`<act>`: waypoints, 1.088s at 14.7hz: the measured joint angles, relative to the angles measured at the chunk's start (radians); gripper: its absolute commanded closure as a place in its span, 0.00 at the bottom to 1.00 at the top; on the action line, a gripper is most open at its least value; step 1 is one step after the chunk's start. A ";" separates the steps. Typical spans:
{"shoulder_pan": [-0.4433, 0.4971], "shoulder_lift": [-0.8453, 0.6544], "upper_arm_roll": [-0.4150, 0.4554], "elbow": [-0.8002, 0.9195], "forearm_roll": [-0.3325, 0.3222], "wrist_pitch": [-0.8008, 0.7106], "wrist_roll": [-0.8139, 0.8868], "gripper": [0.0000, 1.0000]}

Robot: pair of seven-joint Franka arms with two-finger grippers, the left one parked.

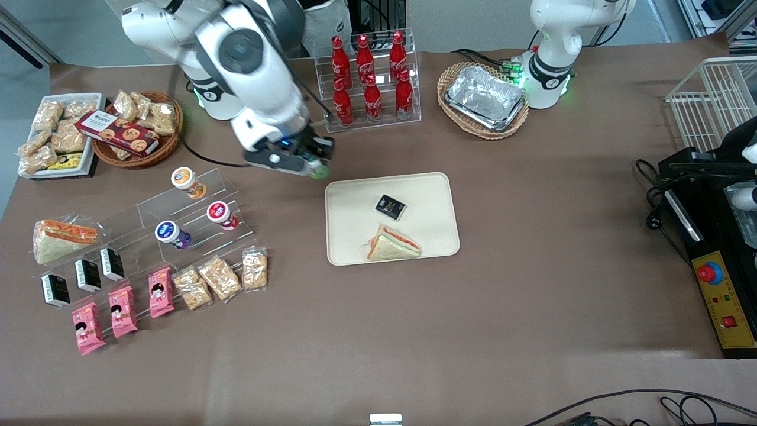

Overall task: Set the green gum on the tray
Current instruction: 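Lower the bottle onto the tray beside the black card and open the gripper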

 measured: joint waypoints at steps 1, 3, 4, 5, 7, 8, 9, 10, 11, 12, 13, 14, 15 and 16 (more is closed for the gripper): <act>0.027 0.043 0.001 -0.010 -0.036 0.040 0.033 1.00; 0.075 0.132 0.001 -0.023 -0.116 0.115 0.098 1.00; 0.094 0.176 0.001 -0.026 -0.147 0.158 0.122 1.00; 0.110 0.216 0.001 -0.027 -0.174 0.197 0.148 1.00; 0.130 0.288 0.000 -0.029 -0.254 0.256 0.211 1.00; 0.135 0.317 0.000 -0.034 -0.294 0.283 0.238 1.00; 0.138 0.338 0.000 -0.045 -0.317 0.316 0.257 1.00; 0.137 0.352 -0.001 -0.058 -0.326 0.347 0.265 1.00; 0.137 0.361 -0.004 -0.069 -0.329 0.372 0.269 1.00; 0.136 0.368 -0.008 -0.079 -0.330 0.391 0.270 1.00; 0.135 0.374 -0.011 -0.085 -0.330 0.403 0.270 1.00; 0.135 0.380 -0.014 -0.089 -0.330 0.415 0.270 1.00; 0.135 0.384 -0.021 -0.096 -0.330 0.428 0.271 1.00; 0.135 0.387 -0.029 -0.105 -0.331 0.445 0.271 1.00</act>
